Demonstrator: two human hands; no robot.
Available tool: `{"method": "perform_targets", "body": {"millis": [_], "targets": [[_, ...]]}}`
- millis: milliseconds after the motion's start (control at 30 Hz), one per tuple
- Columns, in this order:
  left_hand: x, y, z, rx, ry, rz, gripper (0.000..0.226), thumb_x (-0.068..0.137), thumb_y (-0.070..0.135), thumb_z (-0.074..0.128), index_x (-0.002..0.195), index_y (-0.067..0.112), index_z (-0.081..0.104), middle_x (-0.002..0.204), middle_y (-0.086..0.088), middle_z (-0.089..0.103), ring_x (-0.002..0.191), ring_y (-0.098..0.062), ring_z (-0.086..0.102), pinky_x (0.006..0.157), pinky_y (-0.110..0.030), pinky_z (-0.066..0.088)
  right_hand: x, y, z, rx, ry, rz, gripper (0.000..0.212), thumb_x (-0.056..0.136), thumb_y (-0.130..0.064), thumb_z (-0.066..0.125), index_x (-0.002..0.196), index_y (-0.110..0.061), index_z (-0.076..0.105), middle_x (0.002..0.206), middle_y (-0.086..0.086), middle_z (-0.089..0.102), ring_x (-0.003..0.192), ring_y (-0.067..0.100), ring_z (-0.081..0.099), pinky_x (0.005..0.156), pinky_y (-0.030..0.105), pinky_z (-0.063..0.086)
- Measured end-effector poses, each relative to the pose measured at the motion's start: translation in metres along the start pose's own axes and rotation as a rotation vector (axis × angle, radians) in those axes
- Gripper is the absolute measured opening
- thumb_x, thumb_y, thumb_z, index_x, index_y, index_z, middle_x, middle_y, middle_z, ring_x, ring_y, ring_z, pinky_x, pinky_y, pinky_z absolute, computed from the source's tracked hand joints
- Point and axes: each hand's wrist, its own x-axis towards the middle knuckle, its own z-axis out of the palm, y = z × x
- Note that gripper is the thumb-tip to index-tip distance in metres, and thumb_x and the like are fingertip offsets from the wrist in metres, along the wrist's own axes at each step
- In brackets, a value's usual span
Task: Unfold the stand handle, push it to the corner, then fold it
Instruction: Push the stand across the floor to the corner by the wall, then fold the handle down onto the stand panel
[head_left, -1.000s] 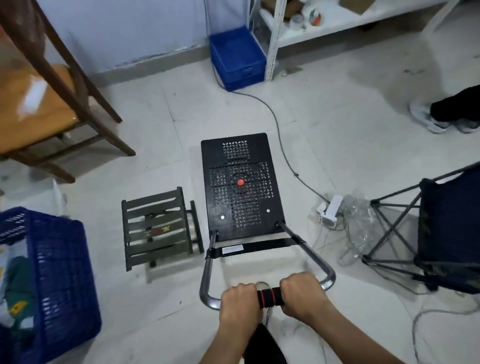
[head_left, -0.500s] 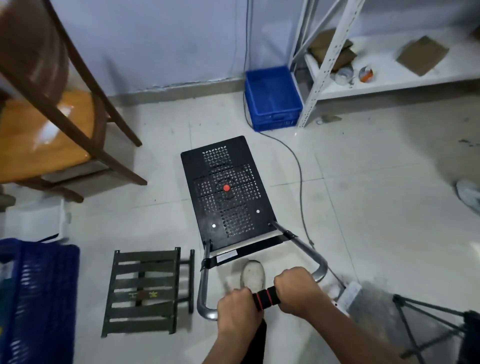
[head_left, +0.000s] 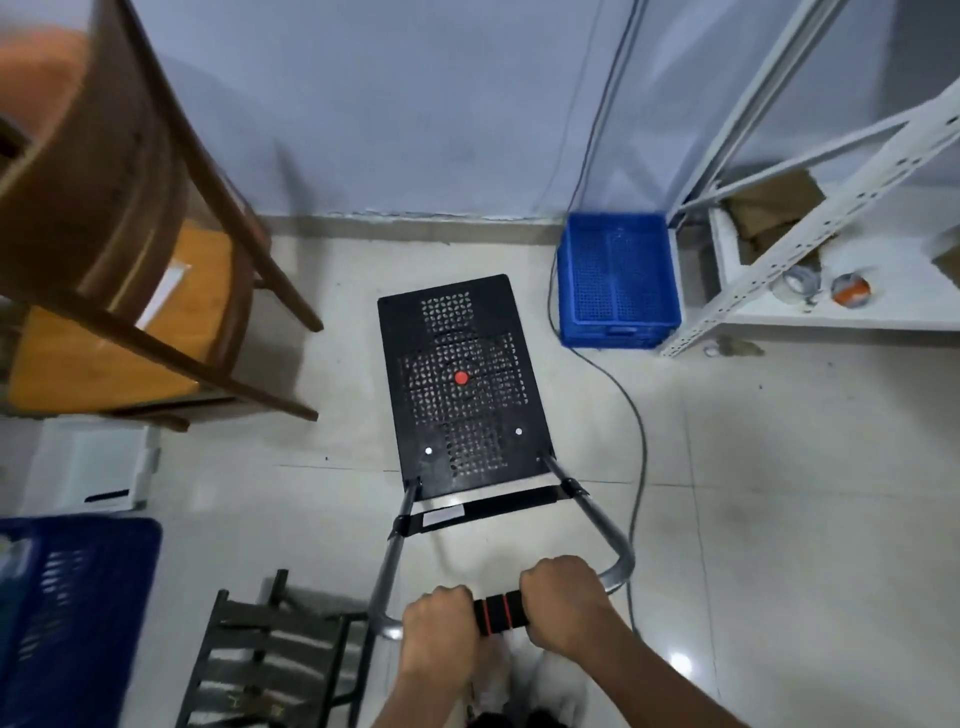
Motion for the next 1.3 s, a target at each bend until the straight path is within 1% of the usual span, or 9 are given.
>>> {"method": "perform_targets", "body": {"millis": [200,300,367,533,600,700,967,1133,1300], "targets": [[0.071,0.062,-0.075,-0.144,-0.003,-0.005,0.02,0.084,0.028,0.054,0.1,0.017,0.06,0.102,-0.006,0.067,0.096,-0.025,0.064,0.082,-0.034,0.049,0.048,0.101,-0.074,-0.207,-0.024,-0.082,0.009,0.075,-0.017,0.057,0.079,-0.01,0.062,0.07,0.009,0.064,0.066,0.031,0.064,0.059,0.033,0.039],[0.107,0.098,-0.119,-0.248,0.034,-0.037,0.012,0.084,0.031,0.056,0.09,0.021,0.056,0.099,-0.005,0.068,0.092,-0.025,0.065,0.079,-0.033,0.049,0.076,0.158,-0.117,-0.255,-0.057,-0.07,0.003,0.072,-0.018,0.055,0.073,-0.018,0.052,0.071,0.005,0.06,0.06,0.027,0.053,0.068,0.036,0.042],[0.131,0.119,-0.151,-0.322,0.056,-0.087,0.009,0.083,0.029,0.056,0.083,0.025,0.048,0.095,-0.004,0.069,0.088,-0.024,0.066,0.076,-0.032,0.048,0.092,0.189,-0.157,-0.293,-0.056,-0.095,0.009,0.074,-0.016,0.056,0.074,-0.018,0.047,0.076,0.008,0.061,0.059,0.026,0.046,0.064,0.034,0.037],[0.186,0.161,-0.225,-0.454,0.08,-0.188,0.011,0.082,0.027,0.053,0.089,0.023,0.06,0.089,0.001,0.069,0.084,-0.021,0.066,0.07,-0.031,0.049,0.126,0.247,-0.26,-0.464,-0.072,-0.202,0.012,0.076,-0.017,0.059,0.075,-0.017,0.046,0.065,0.003,0.046,0.06,0.024,0.048,0.06,0.033,0.04],[0.206,0.168,-0.253,-0.481,0.086,-0.213,0.002,0.084,0.025,0.053,0.085,0.024,0.053,0.092,-0.002,0.068,0.086,-0.022,0.066,0.073,-0.032,0.049,0.146,0.262,-0.291,-0.476,-0.098,-0.216,0.011,0.075,-0.019,0.06,0.076,-0.018,0.049,0.064,0.002,0.046,0.062,0.024,0.052,0.06,0.034,0.043],[0.226,0.16,-0.279,-0.5,0.119,-0.272,0.008,0.082,0.028,0.057,0.087,0.022,0.056,0.092,-0.002,0.068,0.085,-0.022,0.066,0.072,-0.032,0.048,0.171,0.263,-0.328,-0.525,-0.134,-0.26,0.006,0.075,-0.021,0.059,0.078,-0.019,0.054,0.075,0.004,0.059,0.068,0.026,0.062,0.059,0.035,0.049],[0.248,0.128,-0.293,-0.638,0.169,-0.379,0.011,0.073,0.031,0.053,0.076,0.022,0.058,0.075,0.002,0.065,0.073,-0.021,0.065,0.062,-0.031,0.047,0.22,0.238,-0.367,-0.611,-0.205,-0.394,0.006,0.073,-0.02,0.061,0.076,-0.017,0.059,0.065,0.001,0.051,0.06,0.025,0.057,0.058,0.036,0.052],[0.263,0.101,-0.317,-0.64,0.177,-0.396,0.021,0.073,0.035,0.054,0.083,0.02,0.064,0.08,-0.001,0.069,0.076,-0.023,0.068,0.067,-0.034,0.052,0.247,0.222,-0.399,-0.603,-0.216,-0.404,0.008,0.074,-0.023,0.064,0.076,-0.019,0.057,0.067,0.0,0.053,0.061,0.021,0.056,0.061,0.037,0.053],[0.273,0.07,-0.348,-0.703,0.162,-0.391,0.01,0.077,0.034,0.056,0.077,0.024,0.056,0.082,0.002,0.069,0.078,-0.021,0.067,0.064,-0.031,0.048,0.265,0.201,-0.439,-0.616,-0.203,-0.437,0.012,0.076,-0.022,0.064,0.078,-0.017,0.054,0.071,0.001,0.051,0.062,0.021,0.051,0.059,0.036,0.049]]}}
